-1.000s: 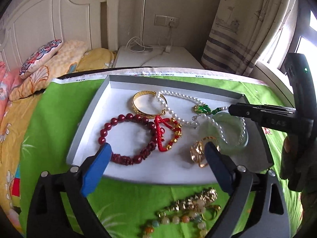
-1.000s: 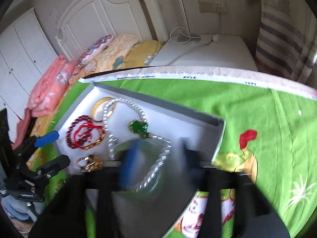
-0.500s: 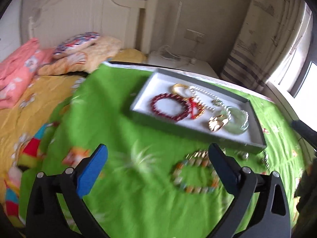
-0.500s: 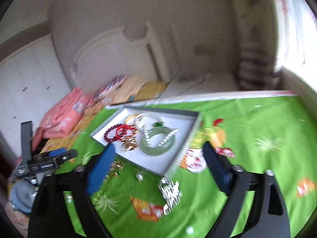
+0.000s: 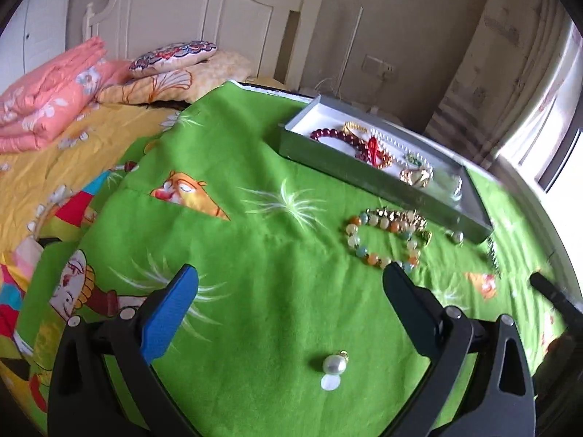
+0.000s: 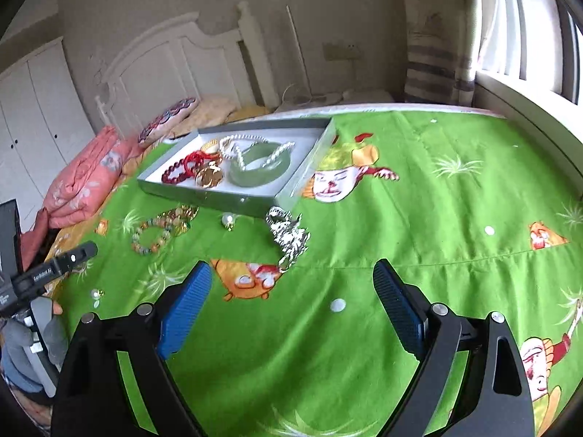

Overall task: Organize jewelry
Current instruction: 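Move both open tools from the tray toward the remaining jewelry, then grasp the silver brooch with the right tool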

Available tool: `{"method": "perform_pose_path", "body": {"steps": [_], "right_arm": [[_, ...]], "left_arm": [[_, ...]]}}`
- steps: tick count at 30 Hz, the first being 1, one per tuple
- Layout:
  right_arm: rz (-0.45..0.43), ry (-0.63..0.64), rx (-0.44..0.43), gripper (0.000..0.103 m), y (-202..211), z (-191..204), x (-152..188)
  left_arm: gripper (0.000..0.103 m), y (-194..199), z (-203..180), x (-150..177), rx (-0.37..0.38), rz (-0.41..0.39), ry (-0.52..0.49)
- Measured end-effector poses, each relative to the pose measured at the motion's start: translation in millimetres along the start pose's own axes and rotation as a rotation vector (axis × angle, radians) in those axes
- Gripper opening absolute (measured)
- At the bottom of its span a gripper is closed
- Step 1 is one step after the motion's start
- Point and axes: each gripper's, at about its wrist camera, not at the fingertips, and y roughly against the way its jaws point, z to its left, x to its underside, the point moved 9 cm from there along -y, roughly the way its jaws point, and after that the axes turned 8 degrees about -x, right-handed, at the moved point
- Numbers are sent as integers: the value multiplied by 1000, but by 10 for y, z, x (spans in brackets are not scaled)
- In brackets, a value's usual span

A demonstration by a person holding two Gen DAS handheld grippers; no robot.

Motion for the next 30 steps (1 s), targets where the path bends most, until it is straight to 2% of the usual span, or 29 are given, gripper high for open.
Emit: {"method": "perform_pose_path", "body": {"steps": [3, 6, 12, 16, 23, 25, 28, 30], "right_arm": [[16, 29, 5, 87, -43, 40, 29], [35, 28, 24, 87, -116, 31, 17], [107, 71, 116, 87, -267, 46, 22], [144, 141, 142, 87, -425, 109, -76], [229, 191, 203, 87, -753, 29, -213], [239, 193, 201, 85, -799, -5, -194], [229, 157, 128, 75, -818, -21, -169], [214, 152, 118, 71, -792, -42, -174]], "left_arm": [[100, -49, 38, 16, 35, 26, 32], [100, -17, 87, -7, 43, -3, 68], [100, 13, 71, -15, 84, -9, 84], [100, 15, 50, -10, 98, -8, 85], [100, 14, 42, -1, 111, -4, 89], [100, 17, 37, 3, 115, -3, 89], [100, 14, 32, 10, 123, 1, 84], [100, 10, 23, 12, 124, 4, 81]]}}
